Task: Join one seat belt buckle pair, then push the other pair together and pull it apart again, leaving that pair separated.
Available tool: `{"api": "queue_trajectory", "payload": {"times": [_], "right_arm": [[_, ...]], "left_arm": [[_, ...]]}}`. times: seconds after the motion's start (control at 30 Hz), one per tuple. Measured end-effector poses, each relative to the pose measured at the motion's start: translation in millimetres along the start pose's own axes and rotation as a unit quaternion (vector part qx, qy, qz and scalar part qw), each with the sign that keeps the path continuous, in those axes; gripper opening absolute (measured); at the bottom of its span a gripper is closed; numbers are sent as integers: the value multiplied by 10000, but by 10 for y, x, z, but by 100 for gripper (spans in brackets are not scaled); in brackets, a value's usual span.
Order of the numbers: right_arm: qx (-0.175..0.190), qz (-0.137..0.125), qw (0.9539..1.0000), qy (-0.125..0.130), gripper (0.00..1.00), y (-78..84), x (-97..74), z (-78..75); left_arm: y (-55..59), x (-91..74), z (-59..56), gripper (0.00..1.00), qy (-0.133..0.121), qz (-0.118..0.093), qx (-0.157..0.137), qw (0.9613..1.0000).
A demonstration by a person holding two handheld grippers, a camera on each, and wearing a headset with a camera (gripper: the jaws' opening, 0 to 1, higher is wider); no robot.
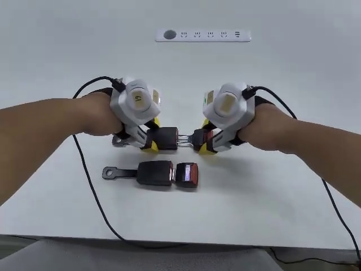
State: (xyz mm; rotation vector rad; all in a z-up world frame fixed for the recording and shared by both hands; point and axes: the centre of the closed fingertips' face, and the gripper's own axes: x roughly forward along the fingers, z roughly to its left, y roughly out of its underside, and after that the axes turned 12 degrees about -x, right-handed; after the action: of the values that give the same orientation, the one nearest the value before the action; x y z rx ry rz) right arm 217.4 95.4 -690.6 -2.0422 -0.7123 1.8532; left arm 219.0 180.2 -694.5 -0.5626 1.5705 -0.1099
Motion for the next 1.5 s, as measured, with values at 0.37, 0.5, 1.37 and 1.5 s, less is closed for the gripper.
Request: {"api": "queue_trajectory", "payload": {"times": [0.37,0.5,1.37,1.5], "right_arm": [[-13,-181,9998,-4,32,-96,37,-11],[-15,-251,9997,27,32,-149,60,-17],[-59,-341,9994,94,31,-282,174,-53],[-55,-347,9993,113,31,-275,161,-53]], "left_arm": [[3,6,8,33,0,15,1,10000],[2,0,4,33,11,-17,9,10000],[-72,-56,-90,32,48,-104,80,9999],[-67,-55,-80,32,59,-134,88,9999]]}}
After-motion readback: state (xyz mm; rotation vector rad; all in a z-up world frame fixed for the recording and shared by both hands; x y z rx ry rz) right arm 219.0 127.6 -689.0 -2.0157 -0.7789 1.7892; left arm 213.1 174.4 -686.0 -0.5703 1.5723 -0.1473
